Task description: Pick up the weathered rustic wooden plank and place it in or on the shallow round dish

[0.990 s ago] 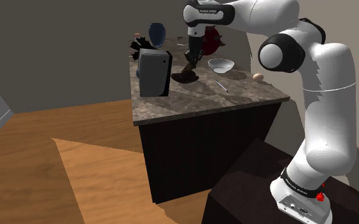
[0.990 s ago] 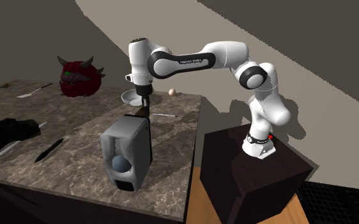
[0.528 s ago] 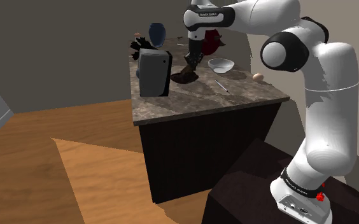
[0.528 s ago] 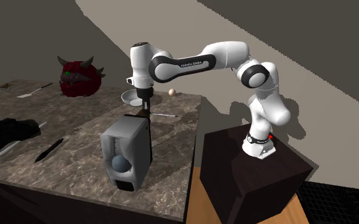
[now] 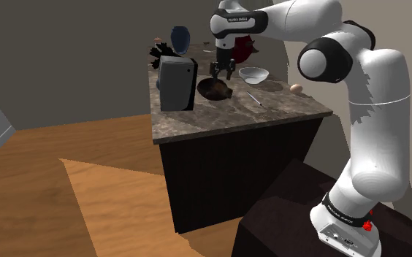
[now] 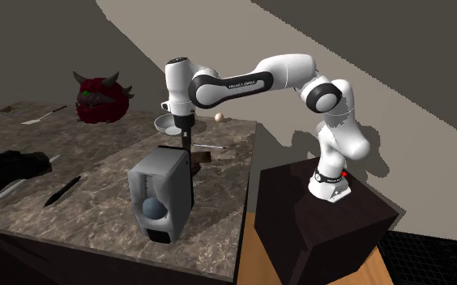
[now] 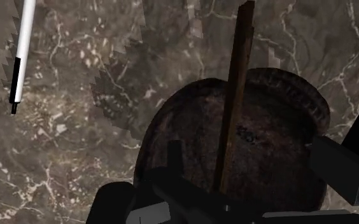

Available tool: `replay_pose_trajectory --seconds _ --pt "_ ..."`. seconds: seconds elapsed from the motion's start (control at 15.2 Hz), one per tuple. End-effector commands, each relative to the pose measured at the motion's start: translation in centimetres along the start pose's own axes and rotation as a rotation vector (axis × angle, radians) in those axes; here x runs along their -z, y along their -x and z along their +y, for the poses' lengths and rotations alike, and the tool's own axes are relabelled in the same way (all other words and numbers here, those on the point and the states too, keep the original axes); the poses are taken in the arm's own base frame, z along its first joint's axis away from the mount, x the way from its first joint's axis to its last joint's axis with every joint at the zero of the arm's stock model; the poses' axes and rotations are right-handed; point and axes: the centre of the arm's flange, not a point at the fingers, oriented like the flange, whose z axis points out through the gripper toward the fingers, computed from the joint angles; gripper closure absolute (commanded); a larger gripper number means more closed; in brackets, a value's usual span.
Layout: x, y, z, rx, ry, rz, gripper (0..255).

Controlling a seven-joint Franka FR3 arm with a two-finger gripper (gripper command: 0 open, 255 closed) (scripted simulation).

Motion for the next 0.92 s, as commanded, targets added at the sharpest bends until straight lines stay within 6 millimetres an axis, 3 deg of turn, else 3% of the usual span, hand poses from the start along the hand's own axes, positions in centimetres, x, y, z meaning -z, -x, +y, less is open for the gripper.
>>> replay_pose_trajectory --seconds 0.0,0.07,0.33,0.86 --pt "-0.1 0.0 0.0 0.0 0.0 -0.001 0" --pt "0.0 -0.1 -0.1 0.0 0.0 -0.001 0" --pt "5.0 -0.1 -0.1 0.0 0.0 -0.001 0" --pt "5.0 -0.1 -0.1 0.0 0.0 -0.001 0"
